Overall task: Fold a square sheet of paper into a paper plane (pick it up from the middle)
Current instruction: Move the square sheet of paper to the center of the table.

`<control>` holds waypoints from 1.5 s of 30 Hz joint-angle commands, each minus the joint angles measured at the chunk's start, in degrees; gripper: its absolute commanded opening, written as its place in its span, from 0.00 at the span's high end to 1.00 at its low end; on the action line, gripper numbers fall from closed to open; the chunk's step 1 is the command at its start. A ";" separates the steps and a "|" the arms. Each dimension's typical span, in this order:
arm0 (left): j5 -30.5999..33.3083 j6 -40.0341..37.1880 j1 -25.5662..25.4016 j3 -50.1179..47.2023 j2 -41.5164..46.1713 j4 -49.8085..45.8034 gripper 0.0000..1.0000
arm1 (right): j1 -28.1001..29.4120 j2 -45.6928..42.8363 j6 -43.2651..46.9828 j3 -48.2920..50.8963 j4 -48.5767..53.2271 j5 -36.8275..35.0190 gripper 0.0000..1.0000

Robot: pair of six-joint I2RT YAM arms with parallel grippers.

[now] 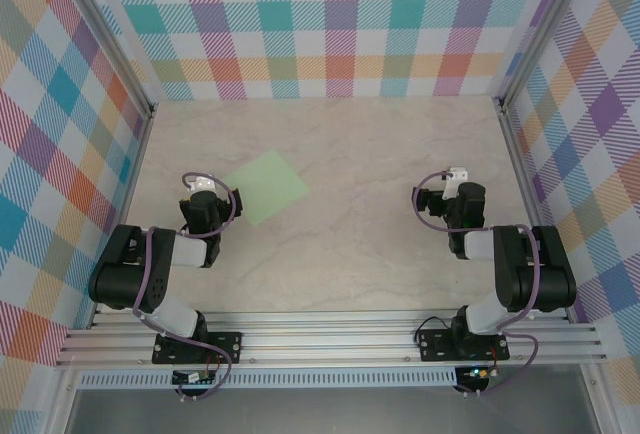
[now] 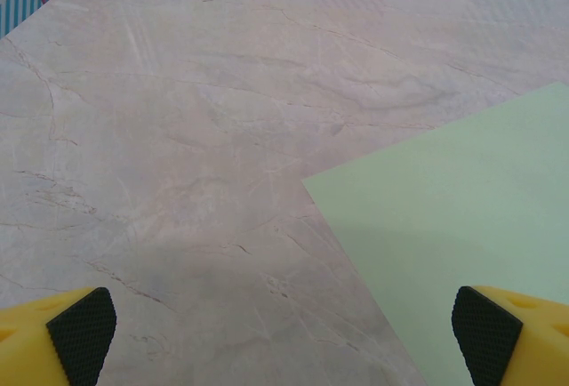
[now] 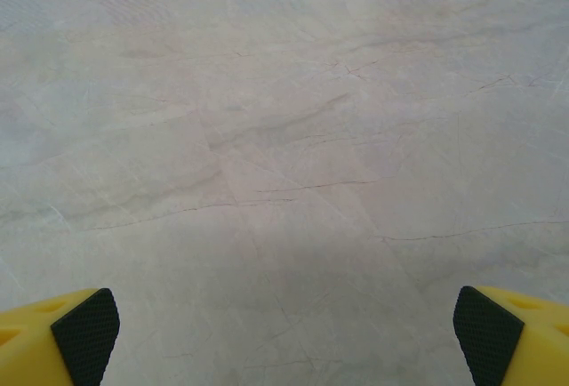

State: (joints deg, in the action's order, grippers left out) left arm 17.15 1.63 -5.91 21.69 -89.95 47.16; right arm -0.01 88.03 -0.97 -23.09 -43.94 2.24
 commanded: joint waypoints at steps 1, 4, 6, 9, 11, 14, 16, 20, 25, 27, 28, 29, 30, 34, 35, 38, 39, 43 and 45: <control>0.05 -0.93 -0.15 0.87 0.35 2.34 0.00 | -0.28 -0.56 0.53 -1.38 -0.97 1.55 0.00; 0.06 -0.93 -0.13 0.70 0.34 2.41 0.00 | -0.25 -0.50 0.55 -1.34 -0.97 1.54 0.00; -0.65 -1.24 -0.15 0.74 0.53 2.37 0.00 | -0.30 -0.56 0.62 -1.33 -1.06 1.53 0.00; -3.99 -2.62 -0.23 -1.74 2.49 5.15 0.00 | -0.25 -0.80 0.62 -1.33 -0.94 1.62 0.00; 0.12 -0.79 -0.11 -3.48 6.84 4.45 0.00 | -0.23 -2.68 0.84 -1.25 0.33 1.68 0.00; -0.15 1.87 1.63 -1.96 15.77 -6.89 0.00 | -0.25 -8.70 -1.11 -4.03 12.91 0.43 0.00; -0.83 2.92 1.77 -2.61 21.17 -9.39 0.00 | -0.30 -10.67 -3.86 -6.72 20.48 0.03 0.00; 1.14 8.53 1.93 2.03 31.31 -26.44 0.00 | -0.25 -16.37 -7.99 -7.58 28.00 -0.38 0.00; 0.03 16.66 2.04 8.92 35.26 -44.06 0.00 | -0.30 -19.99 -14.96 -18.08 49.63 0.57 0.00; 0.04 21.98 2.00 9.33 36.13 -46.21 0.00 | -0.21 -19.60 -16.47 -23.05 57.66 0.97 0.00; -0.68 23.27 2.01 9.33 36.40 -46.55 0.00 | -0.25 -19.25 -17.19 -24.61 60.24 0.67 0.00; -2.17 23.66 2.03 9.27 36.73 -46.50 0.00 | -0.30 -18.83 -18.64 -25.65 61.60 0.18 0.00; -4.19 23.65 1.97 8.95 37.06 -45.72 0.00 | -0.26 -18.41 -19.37 -26.19 62.28 1.23 0.00; -10.77 25.44 1.92 8.44 36.16 -44.08 0.00 | -0.26 -14.20 -19.17 -29.16 65.99 12.36 0.00; -13.06 26.05 1.93 9.94 34.81 -45.94 0.00 | -0.25 -13.19 -18.99 -29.26 65.61 16.97 0.00; -21.62 26.14 1.79 15.49 27.76 -51.30 0.02 | -0.26 -12.01 -22.09 -27.80 62.61 22.97 0.00; -23.46 26.24 1.55 16.69 25.31 -51.99 0.05 | -0.27 -11.92 -22.82 -27.29 61.53 24.51 0.00; -26.48 26.38 -1.16 21.79 15.41 -54.18 0.10 | -0.21 -10.90 -24.34 -26.74 59.98 28.72 0.00; -26.21 26.22 -3.20 24.90 10.94 -55.74 0.10 | -0.21 -10.47 -24.14 -26.74 60.25 29.51 0.00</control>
State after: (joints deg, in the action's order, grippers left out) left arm -5.08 27.33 -6.79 42.98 -75.55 -4.40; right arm -0.05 76.69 -23.62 -50.26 16.75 26.11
